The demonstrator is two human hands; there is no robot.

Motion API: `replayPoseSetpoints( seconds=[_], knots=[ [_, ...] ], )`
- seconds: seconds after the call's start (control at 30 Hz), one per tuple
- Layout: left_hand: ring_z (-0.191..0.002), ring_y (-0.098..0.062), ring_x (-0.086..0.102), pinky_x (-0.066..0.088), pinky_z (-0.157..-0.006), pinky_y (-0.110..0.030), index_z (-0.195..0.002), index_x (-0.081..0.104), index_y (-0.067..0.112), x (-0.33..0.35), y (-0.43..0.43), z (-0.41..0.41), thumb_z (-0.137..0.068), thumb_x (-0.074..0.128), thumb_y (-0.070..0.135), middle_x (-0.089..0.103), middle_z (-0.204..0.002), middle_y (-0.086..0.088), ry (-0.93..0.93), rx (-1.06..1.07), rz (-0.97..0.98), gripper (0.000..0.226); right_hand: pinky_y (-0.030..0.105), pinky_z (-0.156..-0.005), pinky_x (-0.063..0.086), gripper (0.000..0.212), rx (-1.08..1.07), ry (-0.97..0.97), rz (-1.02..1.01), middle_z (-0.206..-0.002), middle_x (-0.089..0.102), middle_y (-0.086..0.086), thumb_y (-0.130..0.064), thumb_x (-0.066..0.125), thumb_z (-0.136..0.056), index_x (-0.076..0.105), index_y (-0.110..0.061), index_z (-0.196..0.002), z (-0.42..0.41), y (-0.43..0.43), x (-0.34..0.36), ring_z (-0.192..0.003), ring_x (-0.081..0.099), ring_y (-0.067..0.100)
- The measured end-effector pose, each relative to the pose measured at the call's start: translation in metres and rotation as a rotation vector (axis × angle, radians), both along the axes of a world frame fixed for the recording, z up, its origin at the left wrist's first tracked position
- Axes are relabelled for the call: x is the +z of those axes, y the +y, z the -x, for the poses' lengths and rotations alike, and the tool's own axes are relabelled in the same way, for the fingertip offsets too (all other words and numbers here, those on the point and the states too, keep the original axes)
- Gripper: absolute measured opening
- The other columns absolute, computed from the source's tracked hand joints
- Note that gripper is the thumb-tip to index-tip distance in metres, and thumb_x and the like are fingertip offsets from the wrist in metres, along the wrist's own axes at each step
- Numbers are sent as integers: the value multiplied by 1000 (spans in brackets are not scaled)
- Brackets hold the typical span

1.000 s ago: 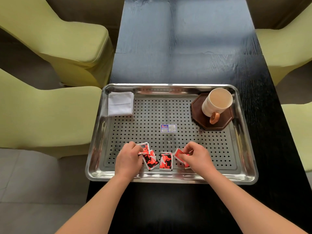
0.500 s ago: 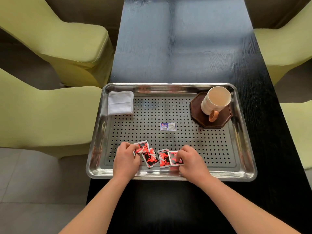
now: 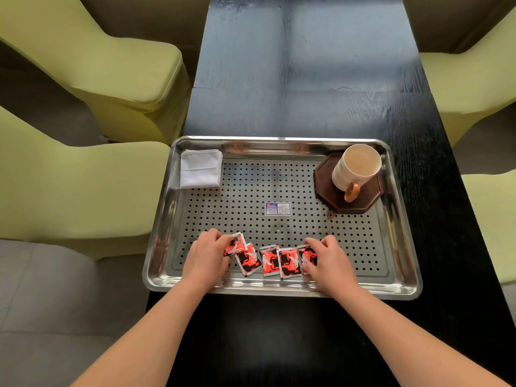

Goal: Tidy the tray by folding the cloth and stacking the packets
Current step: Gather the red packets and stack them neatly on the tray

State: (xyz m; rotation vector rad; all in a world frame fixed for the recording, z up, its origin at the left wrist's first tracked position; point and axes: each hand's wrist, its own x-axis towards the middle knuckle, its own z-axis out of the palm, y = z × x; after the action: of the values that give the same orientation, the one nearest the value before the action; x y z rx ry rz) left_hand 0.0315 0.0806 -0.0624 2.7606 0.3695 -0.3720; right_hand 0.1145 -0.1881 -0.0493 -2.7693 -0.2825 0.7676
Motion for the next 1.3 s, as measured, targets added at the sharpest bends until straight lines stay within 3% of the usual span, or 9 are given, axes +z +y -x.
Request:
replayPoseSetpoints(
  seconds=[0.2, 0.3, 0.37, 0.5, 0.7, 0.87, 1.03, 1.17, 1.3],
  knots=[
    [-94, -17, 50, 45, -78, -30, -117, 65, 25, 4, -2, 9, -91, 56, 49, 56, -97, 5, 63, 5, -135, 38, 34, -77, 51, 50, -27, -9, 50, -114, 51, 0, -43, 69, -88, 49, -30, -132, -2, -1, 0, -99, 58, 20],
    [-92, -14, 53, 45, -73, -28, -109, 70, 24, 5, -8, 18, -88, 58, 52, 58, -91, 7, 30, 143, 3, 36, 35, -78, 53, 47, -16, -6, 68, -113, 53, -1, -47, 67, -88, 50, -28, -127, 1, -2, 0, -98, 58, 19],
    [-96, -13, 50, 44, -74, -28, -114, 68, 25, 4, -6, 20, -84, 66, 44, 55, -95, 7, 3, 229, 113, 36, 34, -78, 54, 48, -6, -51, 58, -115, 51, -2, -48, 66, -87, 51, -27, -128, 3, -2, -1, -102, 53, 17],
    [-100, -12, 45, 45, -81, -27, -139, 49, 37, 3, -3, 19, -79, 72, 30, 43, -106, 7, 95, 147, 229, 65, 30, -84, 47, 59, 203, -187, 8, -125, 48, -5, -49, 68, -84, 46, -35, -137, 8, 6, -3, -111, 43, 16],
    [-97, -15, 55, 52, -83, -30, -146, 40, 38, 3, -15, 16, -78, 79, 31, 39, -108, 5, 189, 128, 249, 78, 39, -100, 40, 57, 373, -152, 51, -126, 47, -5, -54, 69, -82, 52, -33, -133, 11, 26, -5, -116, 40, 20],
    [-99, -20, 58, 53, -84, -34, -144, 41, 32, 6, -25, 10, -81, 74, 45, 48, -113, 1, 195, 113, 149, 72, 36, -96, 40, 55, 362, -138, 41, -115, 48, -5, -56, 69, -80, 54, -31, -127, 13, 31, -4, -110, 41, 19],
    [-101, -17, 55, 52, -82, -34, -134, 49, 27, 4, -28, 9, -81, 69, 58, 52, -110, 3, 145, 100, 56, 65, 42, -103, 40, 61, 408, -147, -27, -137, 46, -4, -47, 67, -86, 46, -29, -141, 11, 51, -1, -124, 39, 24],
    [-96, -16, 47, 50, -79, -33, -116, 56, 22, 1, -36, 9, -81, 66, 62, 46, -104, 3, 67, 91, -39, 55, 39, -96, 42, 47, 434, -133, 2, -126, 49, -1, -39, 66, -90, 53, -27, -133, 10, 69, -5, -114, 43, 25],
    [-96, -16, 44, 45, -80, -29, -118, 56, 23, -3, -43, 4, -82, 66, 59, 48, -107, 2, 2, 104, -28, 52, 38, -96, 41, 49, 385, -103, -15, -121, 50, -1, -43, 67, -88, 53, -30, -133, 10, 69, -9, -112, 44, 23]
  ],
)
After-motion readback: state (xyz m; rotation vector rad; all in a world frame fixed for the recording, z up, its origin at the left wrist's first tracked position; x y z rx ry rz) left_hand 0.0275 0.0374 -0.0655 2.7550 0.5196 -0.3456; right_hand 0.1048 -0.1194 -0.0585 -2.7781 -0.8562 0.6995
